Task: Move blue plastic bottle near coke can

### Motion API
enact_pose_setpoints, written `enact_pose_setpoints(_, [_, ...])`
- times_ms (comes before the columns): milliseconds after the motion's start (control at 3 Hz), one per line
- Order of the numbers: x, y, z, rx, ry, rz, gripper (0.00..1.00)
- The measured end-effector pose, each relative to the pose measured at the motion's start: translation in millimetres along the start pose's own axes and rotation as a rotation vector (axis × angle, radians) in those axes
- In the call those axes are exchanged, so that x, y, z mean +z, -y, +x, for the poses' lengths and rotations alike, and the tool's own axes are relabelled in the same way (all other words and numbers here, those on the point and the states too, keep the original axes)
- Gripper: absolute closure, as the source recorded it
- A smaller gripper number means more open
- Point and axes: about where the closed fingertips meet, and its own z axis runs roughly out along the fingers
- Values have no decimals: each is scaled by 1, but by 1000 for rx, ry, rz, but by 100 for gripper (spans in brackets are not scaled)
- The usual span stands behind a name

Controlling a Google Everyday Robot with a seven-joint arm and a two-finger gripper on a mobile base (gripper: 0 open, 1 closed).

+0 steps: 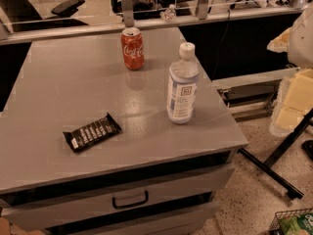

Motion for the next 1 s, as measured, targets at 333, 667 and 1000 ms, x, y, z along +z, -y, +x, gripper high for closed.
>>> enact_pose_setpoints(333, [0, 0, 0, 0, 0, 0, 0])
enact_pose_setpoints(667, [11, 1, -9, 52, 93, 5, 0])
enact_pose_setpoints(1000, [55, 3, -26, 210, 346, -14, 0])
